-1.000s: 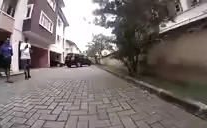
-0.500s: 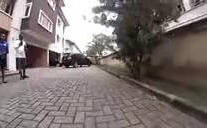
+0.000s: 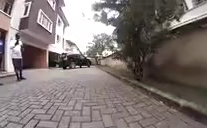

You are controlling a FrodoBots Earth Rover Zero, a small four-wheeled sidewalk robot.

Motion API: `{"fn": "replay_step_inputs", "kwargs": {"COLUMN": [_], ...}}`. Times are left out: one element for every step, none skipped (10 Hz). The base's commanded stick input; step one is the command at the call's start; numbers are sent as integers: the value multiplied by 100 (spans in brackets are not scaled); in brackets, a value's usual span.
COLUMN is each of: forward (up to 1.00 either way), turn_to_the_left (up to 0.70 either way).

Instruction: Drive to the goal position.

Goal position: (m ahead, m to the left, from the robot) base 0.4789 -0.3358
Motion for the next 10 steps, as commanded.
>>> {"fn": "replay_step_inputs", "kwargs": {"forward": [70, 70, 70, 70, 70, 70, 70, 70, 70, 70], "turn_to_the_left": [0, 0, 0, 0, 0, 0, 0, 0, 0, 0]}}
